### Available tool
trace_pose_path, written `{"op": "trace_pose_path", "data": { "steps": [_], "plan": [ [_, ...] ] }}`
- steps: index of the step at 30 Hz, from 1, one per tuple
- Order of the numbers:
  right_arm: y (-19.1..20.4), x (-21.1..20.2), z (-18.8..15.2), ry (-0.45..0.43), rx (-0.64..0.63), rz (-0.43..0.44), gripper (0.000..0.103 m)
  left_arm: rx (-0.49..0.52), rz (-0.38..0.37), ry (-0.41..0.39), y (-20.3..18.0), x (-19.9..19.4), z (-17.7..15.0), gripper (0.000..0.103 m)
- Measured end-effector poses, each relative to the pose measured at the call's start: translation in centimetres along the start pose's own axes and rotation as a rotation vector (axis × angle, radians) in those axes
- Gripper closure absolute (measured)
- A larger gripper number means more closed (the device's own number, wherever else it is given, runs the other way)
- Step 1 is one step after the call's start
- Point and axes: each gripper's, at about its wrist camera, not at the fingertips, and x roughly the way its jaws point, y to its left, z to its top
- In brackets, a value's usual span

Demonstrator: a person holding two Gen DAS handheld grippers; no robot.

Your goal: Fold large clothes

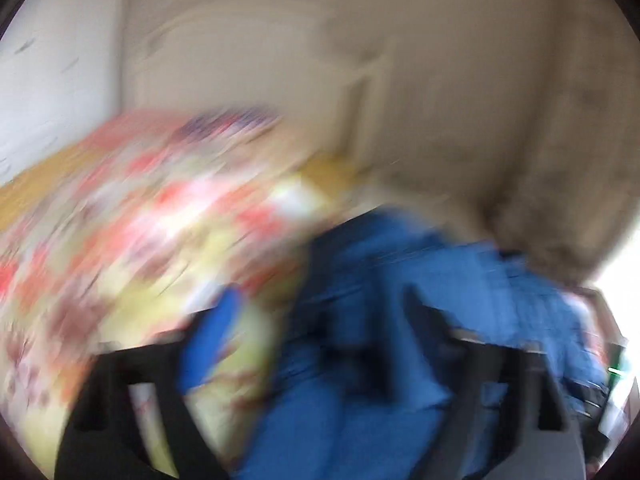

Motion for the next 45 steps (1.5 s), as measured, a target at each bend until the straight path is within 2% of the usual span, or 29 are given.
{"op": "trace_pose_path", "data": {
  "steps": [1, 3, 6, 8, 11, 13, 15, 17, 19, 20, 22, 24, 27, 32, 34, 35, 36, 37, 39, 40, 43, 45],
  "plan": [
    [0.0, 0.0, 0.0, 0.000, -0.001, -0.003, 0.004, -0.028, -0.017, 0.055, 0.7, 1.1, -0.4, 0.052],
    [0.1, 0.0, 0.0, 0.000, -0.002, -0.003, 0.004, -0.016, 0.006, 0.124, 0.4, 3.1, -1.1, 0.053],
    [0.1, 0.0, 0.0, -0.001, -0.004, -0.007, 0.004, 0.034, -0.037, 0.174, -1.0, 6.2, -2.4, 0.056],
    [0.2, -0.2, 0.0, -0.004, -0.008, -0.012, 0.004, 0.080, -0.040, 0.198, -1.3, 7.5, -4.0, 0.055],
    [0.3, -0.3, -0.1, -0.009, -0.014, -0.023, 0.005, 0.096, -0.043, 0.196, -0.7, 8.1, -4.8, 0.049],
    [0.6, -0.6, -0.1, -0.020, -0.030, -0.044, 0.005, 0.086, -0.046, 0.204, 0.0, 8.7, -4.6, 0.038],
    [0.9, -0.8, -0.2, -0.031, -0.048, -0.065, 0.005, 0.059, -0.073, 0.208, 0.3, 8.5, -4.2, 0.037],
    [1.6, -1.6, -0.4, -0.074, -0.083, -0.090, 0.006, 0.067, -0.068, 0.208, 0.1, 8.4, -4.5, 0.036],
    [2.7, -2.9, -0.6, -0.148, -0.140, -0.090, 0.009, 0.067, -0.056, 0.209, 0.3, 8.9, -4.4, 0.033],
    [3.8, -4.2, -1.0, -0.221, -0.202, -0.069, 0.009, 0.062, -0.060, 0.209, 0.4, 8.9, -4.4, 0.033],
    [5.9, -5.7, -1.7, -0.307, -0.309, -0.042, 0.009, 0.054, -0.066, 0.207, 0.6, 8.7, -4.3, 0.033],
    [8.9, -6.6, -2.4, -0.359, -0.444, -0.039, 0.009, 0.048, -0.070, 0.206, 0.7, 8.6, -4.3, 0.033],
    [13.2, -6.0, -2.4, -0.341, -0.614, -0.070, 0.009, 0.039, -0.079, 0.205, 0.9, 8.7, -4.2, 0.033],
    [18.1, -4.2, -1.6, -0.339, -0.758, -0.085, 0.011, 0.023, -0.096, 0.202, 1.3, 8.7, -4.1, 0.033],
    [19.1, -3.3, -1.2, -0.322, -0.777, -0.086, 0.019, 0.016, -0.102, 0.201, 1.4, 8.6, -4.1, 0.033],
    [19.3, -2.7, -1.2, -0.304, -0.788, -0.078, 0.026, 0.010, -0.107, 0.200, 1.6, 8.6, -4.1, 0.033],
    [19.2, -2.2, -1.2, -0.300, -0.795, -0.078, 0.042, 0.008, -0.110, 0.199, 1.6, 8.6, -4.1, 0.033],
    [19.1, -2.1, -1.2, -0.299, -0.795, -0.070, 0.049, 0.006, -0.112, 0.199, 1.7, 8.6, -4.1, 0.033],
    [17.7, -3.2, -0.7, -0.318, -0.736, 0.021, 0.073, 0.007, -0.113, 0.199, 1.6, 8.6, -4.0, 0.033],
    [16.9, -4.2, -0.5, -0.342, -0.685, 0.059, 0.077, 0.008, -0.114, 0.200, 1.6, 8.6, -4.0, 0.033],
    [10.6, -7.6, 2.4, -0.415, -0.369, 0.197, 0.085, 0.010, -0.111, 0.200, 1.6, 8.6, -4.0, 0.033],
    [3.5, -9.4, 4.2, -0.452, -0.060, 0.297, 0.089, 0.010, -0.110, 0.199, 1.6, 8.6, -4.1, 0.033]
  ]
}}
